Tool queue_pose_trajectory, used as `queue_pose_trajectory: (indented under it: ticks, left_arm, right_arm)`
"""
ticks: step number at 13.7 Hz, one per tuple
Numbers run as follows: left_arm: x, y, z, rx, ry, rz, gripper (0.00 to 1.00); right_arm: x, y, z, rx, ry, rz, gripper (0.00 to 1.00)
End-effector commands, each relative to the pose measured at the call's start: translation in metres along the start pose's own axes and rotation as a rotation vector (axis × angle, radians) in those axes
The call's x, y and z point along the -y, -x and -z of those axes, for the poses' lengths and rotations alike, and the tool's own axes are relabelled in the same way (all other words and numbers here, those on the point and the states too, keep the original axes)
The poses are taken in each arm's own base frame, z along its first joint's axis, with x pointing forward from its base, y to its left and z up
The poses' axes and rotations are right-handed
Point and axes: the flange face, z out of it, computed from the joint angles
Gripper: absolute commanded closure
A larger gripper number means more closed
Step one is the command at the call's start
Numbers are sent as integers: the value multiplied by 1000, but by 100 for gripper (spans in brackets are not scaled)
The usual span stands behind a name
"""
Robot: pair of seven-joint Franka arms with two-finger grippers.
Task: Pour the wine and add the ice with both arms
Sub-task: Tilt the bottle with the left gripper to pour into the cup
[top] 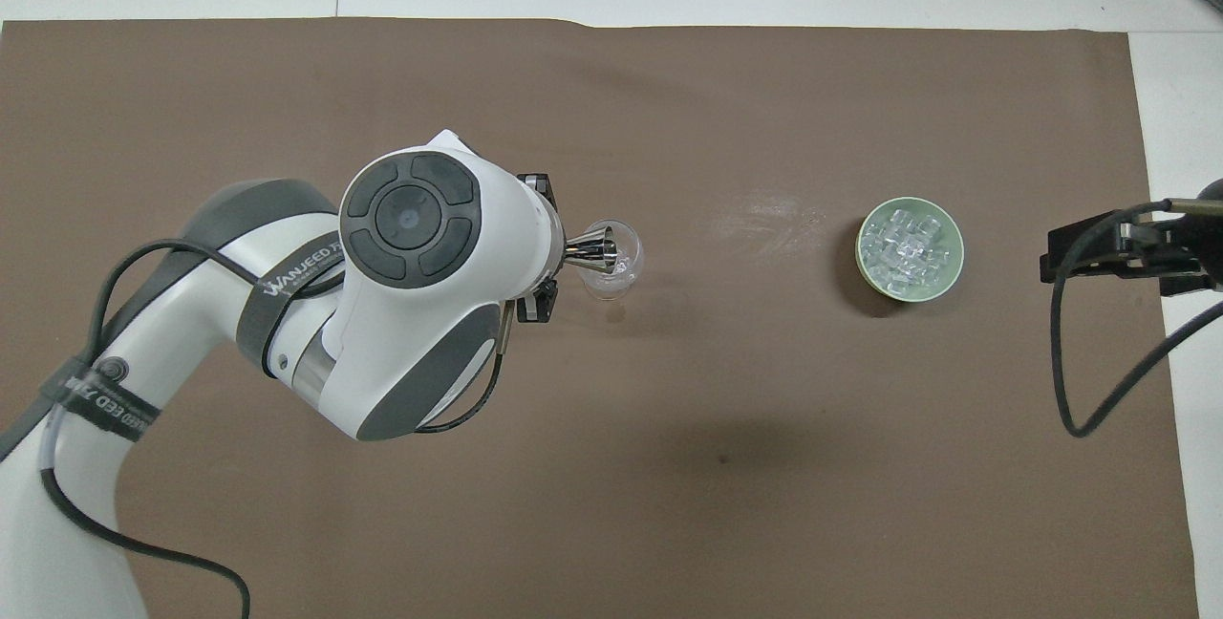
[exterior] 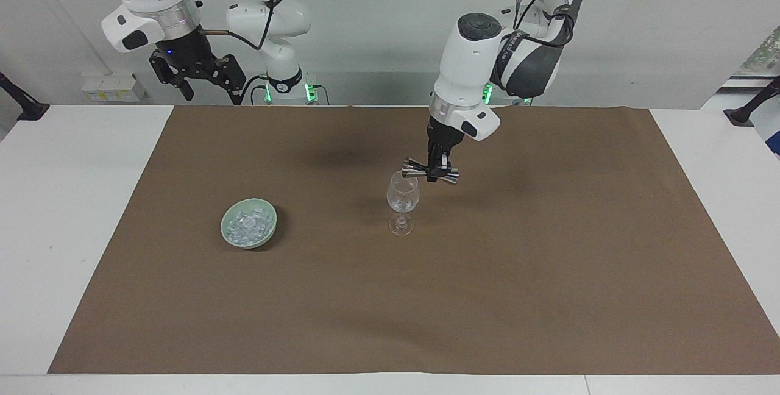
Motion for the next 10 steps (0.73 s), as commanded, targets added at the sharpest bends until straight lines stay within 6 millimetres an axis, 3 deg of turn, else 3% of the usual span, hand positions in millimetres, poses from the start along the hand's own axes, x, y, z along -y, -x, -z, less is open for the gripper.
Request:
queue_pose_trajectory:
  ticks: [1, 10]
  left_arm:
    - [-10, 4, 5, -18, 0, 3, 100]
    - [-17, 1, 6, -56, 12, -17, 100]
  right_arm:
    - [-6, 2, 1, -18, 7, 19, 0]
    - [-6, 2, 1, -18, 7, 19, 0]
